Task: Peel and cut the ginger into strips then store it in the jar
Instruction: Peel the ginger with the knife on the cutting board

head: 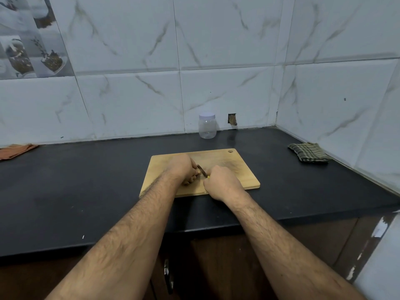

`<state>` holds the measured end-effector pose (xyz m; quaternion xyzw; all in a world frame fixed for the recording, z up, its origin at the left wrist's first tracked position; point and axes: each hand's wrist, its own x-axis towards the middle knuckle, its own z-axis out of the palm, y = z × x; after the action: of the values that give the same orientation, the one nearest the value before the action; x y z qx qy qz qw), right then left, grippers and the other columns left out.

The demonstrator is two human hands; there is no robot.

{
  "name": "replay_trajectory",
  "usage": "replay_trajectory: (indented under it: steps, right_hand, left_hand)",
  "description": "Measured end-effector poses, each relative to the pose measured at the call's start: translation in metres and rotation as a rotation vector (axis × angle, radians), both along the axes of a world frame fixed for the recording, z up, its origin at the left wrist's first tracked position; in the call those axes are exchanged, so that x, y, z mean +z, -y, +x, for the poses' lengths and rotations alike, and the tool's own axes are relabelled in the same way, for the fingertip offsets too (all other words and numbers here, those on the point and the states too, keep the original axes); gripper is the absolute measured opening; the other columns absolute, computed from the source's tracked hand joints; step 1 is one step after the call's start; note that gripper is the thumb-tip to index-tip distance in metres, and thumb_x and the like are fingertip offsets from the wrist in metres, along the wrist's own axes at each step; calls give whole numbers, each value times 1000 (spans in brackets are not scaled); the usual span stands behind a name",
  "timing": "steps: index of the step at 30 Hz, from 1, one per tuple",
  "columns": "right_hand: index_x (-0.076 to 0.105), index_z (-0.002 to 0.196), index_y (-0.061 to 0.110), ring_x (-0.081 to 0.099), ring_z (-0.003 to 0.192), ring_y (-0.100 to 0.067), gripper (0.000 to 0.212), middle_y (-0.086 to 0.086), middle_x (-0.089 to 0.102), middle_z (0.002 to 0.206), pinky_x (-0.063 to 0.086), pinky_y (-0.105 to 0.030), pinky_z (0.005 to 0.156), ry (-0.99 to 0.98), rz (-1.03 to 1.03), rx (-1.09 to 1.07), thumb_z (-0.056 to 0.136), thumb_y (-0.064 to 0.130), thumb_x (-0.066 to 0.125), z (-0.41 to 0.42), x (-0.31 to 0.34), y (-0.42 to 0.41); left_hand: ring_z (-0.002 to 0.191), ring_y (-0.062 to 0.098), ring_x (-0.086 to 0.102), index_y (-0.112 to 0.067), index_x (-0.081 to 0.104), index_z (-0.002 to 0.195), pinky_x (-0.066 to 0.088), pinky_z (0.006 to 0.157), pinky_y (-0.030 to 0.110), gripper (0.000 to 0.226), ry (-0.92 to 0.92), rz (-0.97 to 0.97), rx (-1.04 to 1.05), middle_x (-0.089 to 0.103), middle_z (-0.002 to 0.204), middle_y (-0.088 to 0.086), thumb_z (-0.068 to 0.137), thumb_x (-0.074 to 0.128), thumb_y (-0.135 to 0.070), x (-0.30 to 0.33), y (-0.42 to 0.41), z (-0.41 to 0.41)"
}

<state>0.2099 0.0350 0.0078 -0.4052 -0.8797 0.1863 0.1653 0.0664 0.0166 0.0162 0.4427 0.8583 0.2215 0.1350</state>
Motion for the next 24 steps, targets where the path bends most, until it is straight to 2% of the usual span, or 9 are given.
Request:
replay_trajectory:
  steps: [7, 10, 13, 15, 17, 19, 22, 24]
  right_hand:
    - [61, 82, 18, 49, 63, -10, 15, 4, 54, 70, 34, -25, 49, 13, -22, 33, 91, 13, 51, 2, 5, -3]
    - [60, 79, 18, 48, 63, -10, 16, 4, 54, 71, 33, -25, 49, 35, -25, 32, 91, 12, 51, 0, 8, -4]
    - [57, 78, 17, 48, 64, -13, 15, 2, 54, 72, 31, -25, 48, 58, -19, 12, 91, 11, 51, -7, 7, -3]
    - [57, 84, 18, 47, 65, -15, 12, 1, 53, 75, 31, -25, 48, 59, -25, -7, 92, 11, 51, -12, 7, -1]
    - [57, 87, 18, 48, 68, -16, 11, 1, 52, 76, 35, -25, 53, 49, -42, -23, 92, 11, 51, -15, 7, 0]
    - [58, 89, 18, 50, 71, -18, 11, 0, 55, 80, 38, -26, 59, 35, -58, -34, 92, 10, 51, -17, 7, 1]
    - [58, 91, 17, 53, 74, -19, 12, -2, 62, 90, 41, -27, 59, 46, -66, -37, 91, 8, 50, -12, 3, 7]
    - [54, 91, 15, 54, 80, -24, 11, -5, 58, 90, 45, -30, 65, 60, -68, -41, 92, 6, 48, -4, 1, 13]
  left_hand:
    - [48, 5, 53, -24, 74, 92, 37, 43, 16, 14, -16, 25, 10, 65, 64, -7, 97, 61, -21, 1, 2, 2]
    - [48, 5, 54, -24, 74, 93, 37, 43, 16, 15, -22, 28, 10, 65, 64, -7, 97, 60, -20, 1, 3, 2]
    - [53, 9, 58, -24, 74, 85, 44, 49, 20, 17, -26, 31, 17, 69, 67, -6, 94, 61, -18, -1, 2, 1]
    - [54, 10, 60, -24, 73, 80, 49, 54, 22, 18, -6, 47, 23, 70, 67, -5, 92, 63, -17, -2, 1, -1]
    - [53, 9, 59, -24, 74, 78, 49, 54, 21, 19, -7, 54, 25, 69, 64, -6, 92, 63, -17, -3, 2, -1]
    - [52, 6, 58, -26, 75, 80, 43, 50, 19, 19, -34, 52, 23, 68, 64, -8, 92, 62, -18, -3, 3, 0]
    - [50, 8, 58, -22, 76, 85, 48, 52, 20, 17, 4, 69, 35, 71, 66, -5, 93, 62, -17, -4, 3, 0]
    - [50, 8, 59, -22, 75, 89, 50, 52, 21, 15, 23, 73, 49, 71, 67, -4, 94, 62, -16, -3, 3, 0]
